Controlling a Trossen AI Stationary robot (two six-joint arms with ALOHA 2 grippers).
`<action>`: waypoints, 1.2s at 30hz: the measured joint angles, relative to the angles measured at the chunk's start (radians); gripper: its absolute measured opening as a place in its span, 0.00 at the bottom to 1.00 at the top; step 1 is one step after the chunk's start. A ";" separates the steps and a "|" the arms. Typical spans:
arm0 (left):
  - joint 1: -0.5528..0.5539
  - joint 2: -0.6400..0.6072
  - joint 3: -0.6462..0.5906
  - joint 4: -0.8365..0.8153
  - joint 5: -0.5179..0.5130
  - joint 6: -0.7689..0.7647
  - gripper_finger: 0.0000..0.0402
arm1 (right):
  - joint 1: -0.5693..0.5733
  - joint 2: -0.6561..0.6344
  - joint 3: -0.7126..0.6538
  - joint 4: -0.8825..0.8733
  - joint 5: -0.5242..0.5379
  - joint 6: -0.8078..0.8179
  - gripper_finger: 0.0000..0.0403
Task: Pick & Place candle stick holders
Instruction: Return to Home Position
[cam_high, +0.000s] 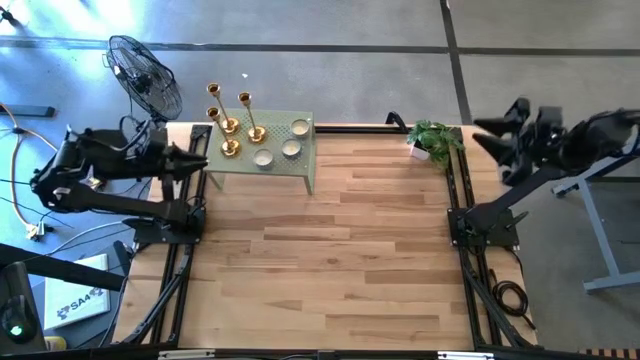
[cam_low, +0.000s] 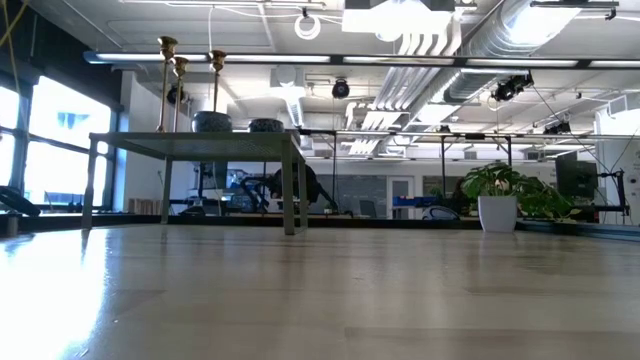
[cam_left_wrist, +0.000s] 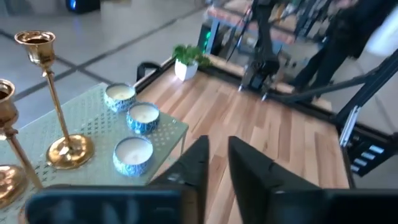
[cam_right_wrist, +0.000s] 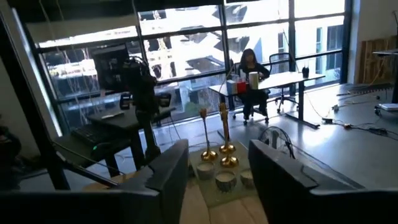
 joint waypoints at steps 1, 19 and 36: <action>0.000 -0.034 -0.032 0.023 0.000 0.005 0.12 | 0.000 -0.020 -0.025 0.000 0.003 -0.002 0.38; 0.000 -0.454 -0.607 0.453 0.054 -0.057 0.03 | 0.000 -0.404 -0.462 0.199 -0.066 0.006 0.01; 0.000 -0.465 -0.896 0.832 0.135 -0.038 0.03 | 0.002 -0.590 -0.735 0.417 -0.096 -0.050 0.00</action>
